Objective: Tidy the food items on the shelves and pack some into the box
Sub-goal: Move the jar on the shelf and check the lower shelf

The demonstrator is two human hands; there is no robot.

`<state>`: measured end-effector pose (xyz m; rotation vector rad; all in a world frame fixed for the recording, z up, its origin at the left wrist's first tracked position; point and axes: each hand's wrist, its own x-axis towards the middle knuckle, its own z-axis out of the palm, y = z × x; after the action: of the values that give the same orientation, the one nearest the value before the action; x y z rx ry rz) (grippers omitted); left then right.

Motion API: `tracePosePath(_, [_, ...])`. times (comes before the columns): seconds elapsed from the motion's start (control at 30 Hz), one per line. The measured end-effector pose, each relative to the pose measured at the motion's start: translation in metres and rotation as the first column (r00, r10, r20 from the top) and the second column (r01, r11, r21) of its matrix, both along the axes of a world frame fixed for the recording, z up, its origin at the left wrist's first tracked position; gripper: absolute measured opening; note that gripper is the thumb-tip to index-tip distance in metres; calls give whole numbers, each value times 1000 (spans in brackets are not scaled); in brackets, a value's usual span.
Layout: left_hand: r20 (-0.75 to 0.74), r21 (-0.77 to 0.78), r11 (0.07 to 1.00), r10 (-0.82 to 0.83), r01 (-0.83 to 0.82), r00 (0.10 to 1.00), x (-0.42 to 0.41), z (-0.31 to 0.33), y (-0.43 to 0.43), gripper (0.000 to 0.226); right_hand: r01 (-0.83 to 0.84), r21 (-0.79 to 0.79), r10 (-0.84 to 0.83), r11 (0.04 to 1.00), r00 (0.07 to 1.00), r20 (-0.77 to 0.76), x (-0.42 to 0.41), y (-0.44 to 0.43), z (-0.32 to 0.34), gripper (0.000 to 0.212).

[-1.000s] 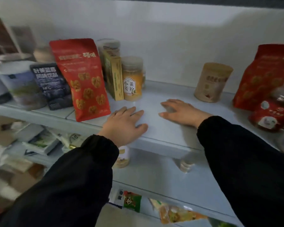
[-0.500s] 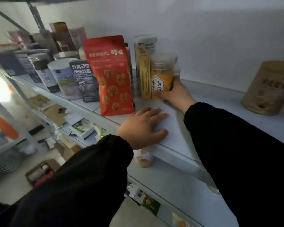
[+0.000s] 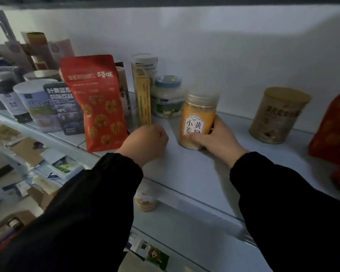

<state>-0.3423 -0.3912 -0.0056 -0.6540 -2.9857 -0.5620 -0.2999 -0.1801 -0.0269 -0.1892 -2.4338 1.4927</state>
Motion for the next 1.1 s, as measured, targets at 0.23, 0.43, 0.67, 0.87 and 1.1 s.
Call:
tracePosePath(0.23, [475, 853, 458, -477, -251, 740, -17, -7, 88, 45, -81, -482, 52, 872, 996, -74, 11, 22, -4, 91])
tracePosePath(0.43, [471, 841, 489, -451, -232, 758, -41, -25, 96, 39, -176, -651, 104, 738, 983, -148, -5, 29, -2, 60])
tracePosePath(0.67, [399, 917, 245, -579, -314, 711, -41, -29, 90, 54, -230, -776, 135, 587, 973, -186, -10, 31, 3, 43])
tracePosePath(0.87, [316, 949, 225, -649, -223, 691, -41, -33, 92, 29, -209, -856, 115, 473, 978, -175, -5, 36, 3, 36])
tracePosePath(1.1, [304, 953, 203, -664, -226, 683, -40, -31, 90, 14, -158, -888, 62, 433, 987, -146, -9, 38, 0, 41])
